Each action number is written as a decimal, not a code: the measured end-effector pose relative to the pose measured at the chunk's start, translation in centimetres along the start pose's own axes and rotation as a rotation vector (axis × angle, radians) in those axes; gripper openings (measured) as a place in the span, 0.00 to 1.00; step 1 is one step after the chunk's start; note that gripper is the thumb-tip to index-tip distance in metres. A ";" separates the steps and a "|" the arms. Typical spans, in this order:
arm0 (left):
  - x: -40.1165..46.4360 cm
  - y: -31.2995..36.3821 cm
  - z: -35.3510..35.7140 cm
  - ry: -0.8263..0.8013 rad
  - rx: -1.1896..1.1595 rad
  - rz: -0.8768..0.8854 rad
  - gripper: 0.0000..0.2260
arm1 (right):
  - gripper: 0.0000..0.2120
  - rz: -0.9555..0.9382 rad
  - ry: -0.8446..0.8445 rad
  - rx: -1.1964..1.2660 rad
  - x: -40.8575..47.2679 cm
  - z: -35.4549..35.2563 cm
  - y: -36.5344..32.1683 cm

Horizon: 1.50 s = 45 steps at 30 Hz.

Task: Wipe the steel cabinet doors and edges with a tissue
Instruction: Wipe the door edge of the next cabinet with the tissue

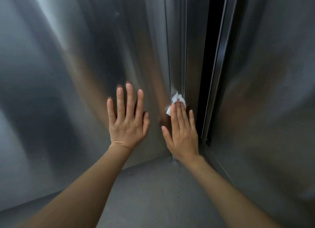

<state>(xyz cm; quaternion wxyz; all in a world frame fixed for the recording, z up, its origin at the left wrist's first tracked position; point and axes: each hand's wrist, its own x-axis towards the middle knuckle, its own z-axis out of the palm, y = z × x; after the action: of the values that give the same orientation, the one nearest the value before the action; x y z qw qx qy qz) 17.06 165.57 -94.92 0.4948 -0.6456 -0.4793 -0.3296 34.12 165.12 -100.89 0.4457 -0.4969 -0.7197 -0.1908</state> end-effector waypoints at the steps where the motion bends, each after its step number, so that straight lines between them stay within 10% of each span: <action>1: 0.1 0.0 0.0 -0.002 0.006 0.003 0.30 | 0.31 -0.005 -0.005 0.002 0.6 -0.4 0.0; 15: 0.3 0.8 -3.6 -0.112 -0.133 -0.062 0.30 | 0.18 -0.150 0.315 0.135 11.1 -8.3 -0.1; 36: 6.1 -3.8 -6.7 -0.157 -0.018 -0.174 0.32 | 0.17 -0.230 0.198 -0.053 12.4 -10.3 0.3; 45: 6.4 -3.8 -8.1 -0.222 -0.032 -0.163 0.31 | 0.13 -0.030 0.140 0.236 12.5 -12.2 0.1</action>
<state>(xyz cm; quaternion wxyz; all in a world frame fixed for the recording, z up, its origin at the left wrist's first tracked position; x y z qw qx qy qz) 15.93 159.89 -85.52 0.3999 -0.6447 -0.5768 -0.3030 38.33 163.21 -84.10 0.5472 -0.4159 -0.7116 -0.1456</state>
